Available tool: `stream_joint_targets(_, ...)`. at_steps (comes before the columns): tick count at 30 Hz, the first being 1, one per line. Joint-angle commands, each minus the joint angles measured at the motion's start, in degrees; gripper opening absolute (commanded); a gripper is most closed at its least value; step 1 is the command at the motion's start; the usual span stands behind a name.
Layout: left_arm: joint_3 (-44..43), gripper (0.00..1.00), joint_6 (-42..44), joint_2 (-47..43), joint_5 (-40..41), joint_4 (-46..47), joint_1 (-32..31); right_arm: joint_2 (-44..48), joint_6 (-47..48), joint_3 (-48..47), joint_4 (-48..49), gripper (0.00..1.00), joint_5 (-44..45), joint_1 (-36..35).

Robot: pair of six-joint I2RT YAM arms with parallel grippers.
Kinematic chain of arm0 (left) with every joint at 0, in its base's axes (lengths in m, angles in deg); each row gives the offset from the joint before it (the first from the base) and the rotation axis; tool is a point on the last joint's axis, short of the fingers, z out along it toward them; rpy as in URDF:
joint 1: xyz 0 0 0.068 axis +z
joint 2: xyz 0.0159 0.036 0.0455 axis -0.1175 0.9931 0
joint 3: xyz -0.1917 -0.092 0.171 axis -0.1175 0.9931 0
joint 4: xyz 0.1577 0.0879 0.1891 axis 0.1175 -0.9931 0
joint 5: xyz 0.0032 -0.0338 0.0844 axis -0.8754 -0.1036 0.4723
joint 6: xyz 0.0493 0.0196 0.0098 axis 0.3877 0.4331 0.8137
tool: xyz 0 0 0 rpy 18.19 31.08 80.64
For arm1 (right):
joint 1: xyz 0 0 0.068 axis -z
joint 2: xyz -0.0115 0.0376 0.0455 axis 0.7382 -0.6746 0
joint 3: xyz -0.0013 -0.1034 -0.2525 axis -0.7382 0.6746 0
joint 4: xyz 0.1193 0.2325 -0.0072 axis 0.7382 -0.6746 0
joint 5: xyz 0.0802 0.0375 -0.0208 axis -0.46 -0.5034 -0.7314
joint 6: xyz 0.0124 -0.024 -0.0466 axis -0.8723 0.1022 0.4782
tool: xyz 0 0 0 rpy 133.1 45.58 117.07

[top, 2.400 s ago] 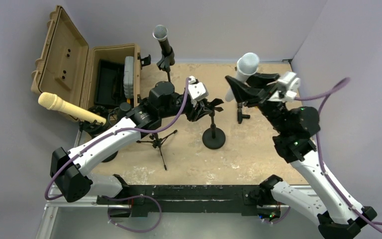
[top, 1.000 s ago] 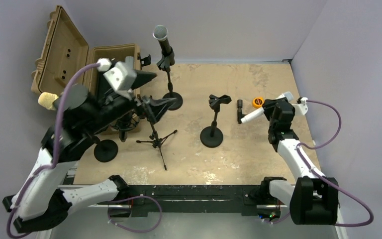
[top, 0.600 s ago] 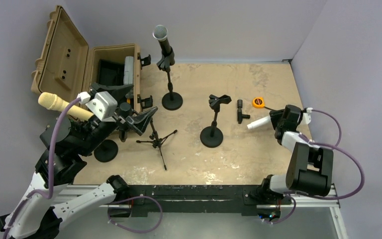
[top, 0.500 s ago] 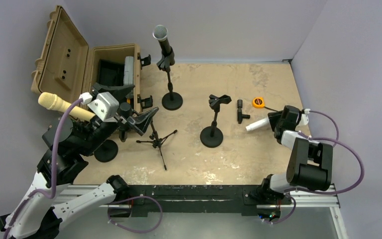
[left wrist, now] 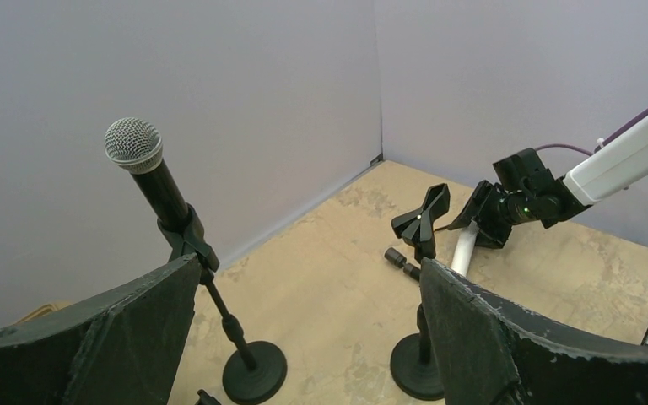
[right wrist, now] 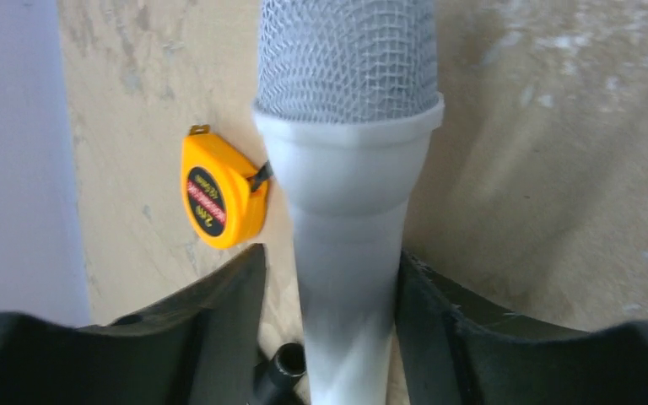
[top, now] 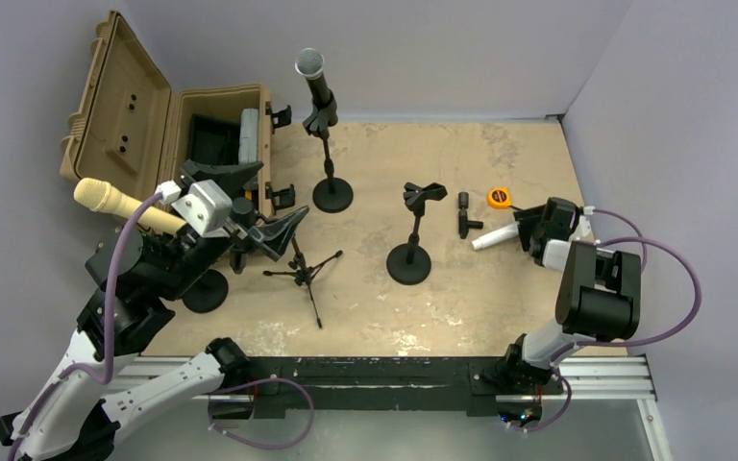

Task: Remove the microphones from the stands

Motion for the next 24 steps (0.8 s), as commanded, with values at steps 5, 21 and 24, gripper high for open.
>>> stream_joint_targets(5,0.6,0.99,1.3,0.6,-0.2,2.9,0.2,0.7,1.0,0.6,-0.4,0.74,-1.2,0.2)
stream_joint_targets(21,0.9,0.99,1.8,1.6,0.6,2.8,0.1,15.2,9.6,0.6,-8.8,0.94,9.2,-0.8)
stream_joint_targets(24,0.9,0.99,1.8,1.8,0.8,2.9,0.1,20.4,12.7,-1.3,-10.1,0.99,11.4,-3.2)
